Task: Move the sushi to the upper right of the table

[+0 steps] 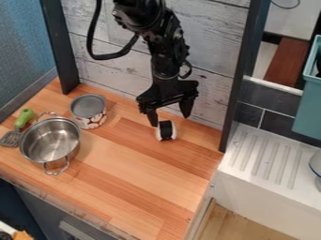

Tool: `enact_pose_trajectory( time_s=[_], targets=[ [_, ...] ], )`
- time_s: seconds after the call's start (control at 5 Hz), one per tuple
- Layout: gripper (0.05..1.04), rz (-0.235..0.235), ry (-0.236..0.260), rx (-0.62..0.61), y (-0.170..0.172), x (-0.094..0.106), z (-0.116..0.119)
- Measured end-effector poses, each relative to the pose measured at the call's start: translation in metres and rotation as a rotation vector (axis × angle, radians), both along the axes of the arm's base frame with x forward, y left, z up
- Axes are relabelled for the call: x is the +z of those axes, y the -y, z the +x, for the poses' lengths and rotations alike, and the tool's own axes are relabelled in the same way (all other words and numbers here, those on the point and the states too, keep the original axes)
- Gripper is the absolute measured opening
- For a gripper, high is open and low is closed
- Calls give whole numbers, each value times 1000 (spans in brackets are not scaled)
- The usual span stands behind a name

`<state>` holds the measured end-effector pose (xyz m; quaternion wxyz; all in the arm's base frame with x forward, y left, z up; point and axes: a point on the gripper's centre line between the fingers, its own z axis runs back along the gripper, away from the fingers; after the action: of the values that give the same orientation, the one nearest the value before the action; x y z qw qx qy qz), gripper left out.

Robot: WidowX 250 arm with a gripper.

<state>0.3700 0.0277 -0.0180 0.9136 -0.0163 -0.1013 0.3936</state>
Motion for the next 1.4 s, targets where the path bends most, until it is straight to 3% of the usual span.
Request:
enact_pose_trajectory(
  time_s=[0.2, 0.4, 0.8, 1.4],
  targets=[
    [1003, 10, -3, 20, 1, 0, 0],
    [1001, 26, 27, 40, -2, -1, 2],
    [1001, 23, 145, 24, 1, -11, 4],
    [1001, 42, 154, -38, 1, -10, 5]
  ],
)
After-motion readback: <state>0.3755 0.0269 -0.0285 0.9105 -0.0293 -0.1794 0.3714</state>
